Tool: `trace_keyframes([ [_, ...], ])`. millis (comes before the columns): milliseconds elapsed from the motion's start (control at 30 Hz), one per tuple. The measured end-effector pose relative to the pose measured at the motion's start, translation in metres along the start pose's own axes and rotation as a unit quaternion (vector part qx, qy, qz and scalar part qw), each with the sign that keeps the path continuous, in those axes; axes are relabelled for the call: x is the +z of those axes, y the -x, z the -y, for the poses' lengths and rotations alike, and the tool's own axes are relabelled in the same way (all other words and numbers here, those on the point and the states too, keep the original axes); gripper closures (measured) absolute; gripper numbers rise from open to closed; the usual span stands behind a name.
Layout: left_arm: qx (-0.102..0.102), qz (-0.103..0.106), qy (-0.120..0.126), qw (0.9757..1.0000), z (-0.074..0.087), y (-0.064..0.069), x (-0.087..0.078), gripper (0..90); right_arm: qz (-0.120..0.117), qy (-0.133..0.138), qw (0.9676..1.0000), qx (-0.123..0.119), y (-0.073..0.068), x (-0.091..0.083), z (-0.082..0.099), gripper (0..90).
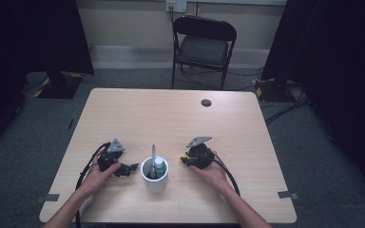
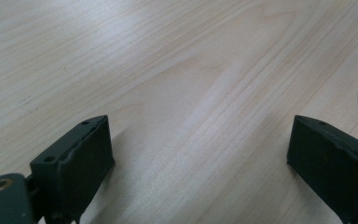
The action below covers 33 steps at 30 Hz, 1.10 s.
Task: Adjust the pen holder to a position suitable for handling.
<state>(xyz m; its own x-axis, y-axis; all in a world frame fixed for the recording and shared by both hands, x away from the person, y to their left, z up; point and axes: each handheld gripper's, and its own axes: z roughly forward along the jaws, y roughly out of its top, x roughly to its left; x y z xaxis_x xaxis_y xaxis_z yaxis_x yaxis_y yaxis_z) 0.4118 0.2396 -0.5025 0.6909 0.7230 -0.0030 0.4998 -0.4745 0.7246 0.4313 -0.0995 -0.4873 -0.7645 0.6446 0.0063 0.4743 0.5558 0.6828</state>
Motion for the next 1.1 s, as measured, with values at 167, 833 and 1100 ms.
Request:
trace_keyframes([
  [167, 0.0, -0.001, -0.002, 1.0, 0.0, 0.0, 0.0, 6.2, -0.006, -0.003, 0.9999, 0.01, 0.001, -0.001, 0.0, 67.5],
  [833, 0.009, -0.002, -0.001, 1.0, -0.001, -0.001, 0.0, 5.9, -0.017, 0.056, 0.9978, 0.032, 0.006, -0.031, -0.01, 67.5],
  [1100, 0.01, -0.002, -0.001, 1.0, -0.001, -0.001, 0.0, 5.9, -0.023, 0.079, 0.9959, 0.038, 0.007, -0.039, -0.013, 67.5],
])
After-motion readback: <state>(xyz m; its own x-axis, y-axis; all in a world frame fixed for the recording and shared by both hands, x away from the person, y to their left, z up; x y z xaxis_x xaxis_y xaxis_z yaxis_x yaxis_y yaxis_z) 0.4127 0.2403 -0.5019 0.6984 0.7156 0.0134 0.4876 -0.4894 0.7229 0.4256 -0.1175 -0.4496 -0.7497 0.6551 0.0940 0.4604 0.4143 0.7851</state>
